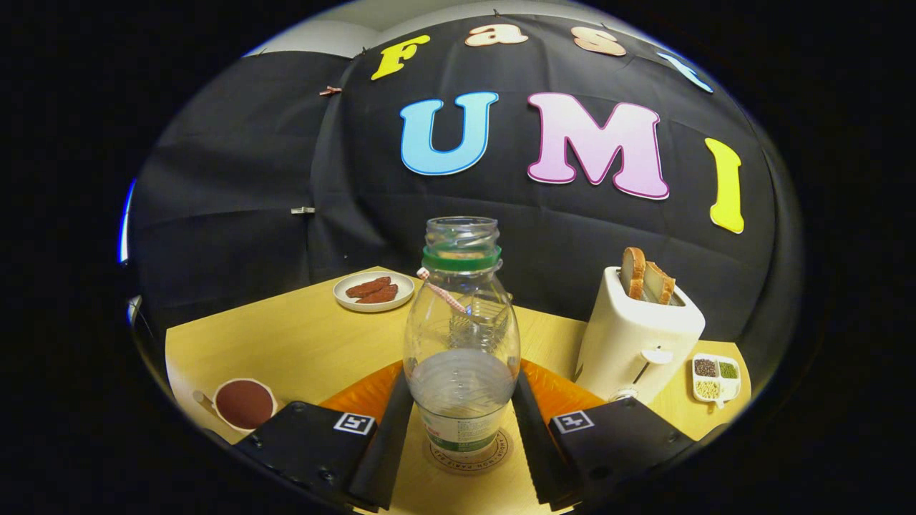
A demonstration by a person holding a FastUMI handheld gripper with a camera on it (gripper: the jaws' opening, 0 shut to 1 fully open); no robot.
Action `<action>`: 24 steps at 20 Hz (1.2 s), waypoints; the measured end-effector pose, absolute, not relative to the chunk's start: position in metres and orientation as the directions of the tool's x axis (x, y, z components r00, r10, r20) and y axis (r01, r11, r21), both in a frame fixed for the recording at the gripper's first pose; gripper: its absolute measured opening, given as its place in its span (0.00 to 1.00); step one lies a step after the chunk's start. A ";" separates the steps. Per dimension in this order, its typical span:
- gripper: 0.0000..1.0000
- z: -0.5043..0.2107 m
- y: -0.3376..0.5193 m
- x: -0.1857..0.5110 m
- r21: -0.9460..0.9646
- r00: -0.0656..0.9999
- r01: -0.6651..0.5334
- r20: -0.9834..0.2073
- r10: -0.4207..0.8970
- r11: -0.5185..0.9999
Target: Take the bottle from table, then pour the juice into the cup, finally place the bottle on the coaster
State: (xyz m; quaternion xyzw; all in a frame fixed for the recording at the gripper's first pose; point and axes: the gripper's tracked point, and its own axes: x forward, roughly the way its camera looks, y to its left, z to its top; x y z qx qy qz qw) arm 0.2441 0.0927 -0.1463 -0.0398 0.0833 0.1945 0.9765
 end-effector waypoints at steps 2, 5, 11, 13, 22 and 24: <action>0.75 -0.156 0.092 0.247 -0.036 0.907 -0.384 -0.200 0.370 0.923; 0.75 -0.163 0.093 0.249 -0.059 0.906 -0.386 -0.211 0.367 0.920; 0.77 -0.164 0.092 0.249 -0.066 0.911 -0.380 -0.198 0.361 0.923; 0.79 -0.164 0.090 0.248 -0.061 0.913 -0.373 -0.203 0.355 0.926; 0.98 -0.155 0.091 0.234 -0.061 0.914 -0.375 -0.191 0.358 0.925; 0.98 -0.151 0.091 0.229 -0.067 0.915 -0.374 -0.188 0.356 0.925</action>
